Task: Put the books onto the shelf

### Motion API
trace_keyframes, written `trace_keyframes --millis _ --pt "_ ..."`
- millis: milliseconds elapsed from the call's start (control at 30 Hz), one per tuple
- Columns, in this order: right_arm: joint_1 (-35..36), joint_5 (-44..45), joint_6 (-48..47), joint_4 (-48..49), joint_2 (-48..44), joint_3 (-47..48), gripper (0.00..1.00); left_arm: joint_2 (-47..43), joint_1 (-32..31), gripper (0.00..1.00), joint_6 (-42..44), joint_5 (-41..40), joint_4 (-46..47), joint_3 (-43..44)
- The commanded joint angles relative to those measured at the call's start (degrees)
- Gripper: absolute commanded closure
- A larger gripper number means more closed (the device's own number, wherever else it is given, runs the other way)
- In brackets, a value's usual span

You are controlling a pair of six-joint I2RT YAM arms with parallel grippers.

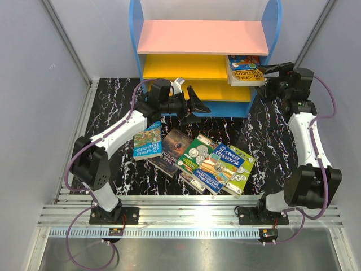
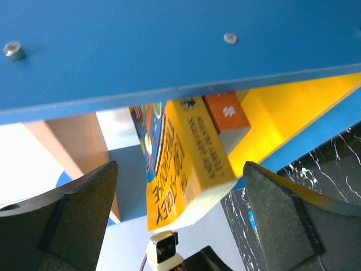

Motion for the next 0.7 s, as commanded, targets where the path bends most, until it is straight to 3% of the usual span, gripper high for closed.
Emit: trace_keyframes --millis 0,133,267,300,433,467,667 --pt "0.0 -1.3 -1.5 -0.1 -3.8 -1.1 0.00 -1.7 0.2 0.12 1.4 0.1 0.6 1.5" --pt "0.0 -5.3 0.3 6.5 -5.9 -5.5 0.00 -1.4 0.2 0.13 1.5 0.0 0.6 1.4" --pt "0.0 -7.0 0.2 6.8 -7.4 -6.6 0.02 -1.4 0.1 0.13 1.6 -0.1 0.6 1.1" --pt "0.0 -7.2 0.2 7.1 -7.7 -6.8 0.07 -1.4 0.1 0.13 1.5 -0.3 0.6 1.0" --pt "0.0 -9.1 0.8 9.2 -7.5 -7.9 0.55 -1.8 0.1 0.13 1.5 -0.6 0.8 0.5" --pt "0.0 -9.2 0.9 9.3 -7.5 -7.9 0.61 -2.1 0.1 0.13 1.4 -0.7 0.8 0.1" --pt "0.0 -9.4 0.9 9.4 -6.7 -7.1 0.68 -2.7 0.1 0.13 1.6 -1.0 0.6 -0.6"
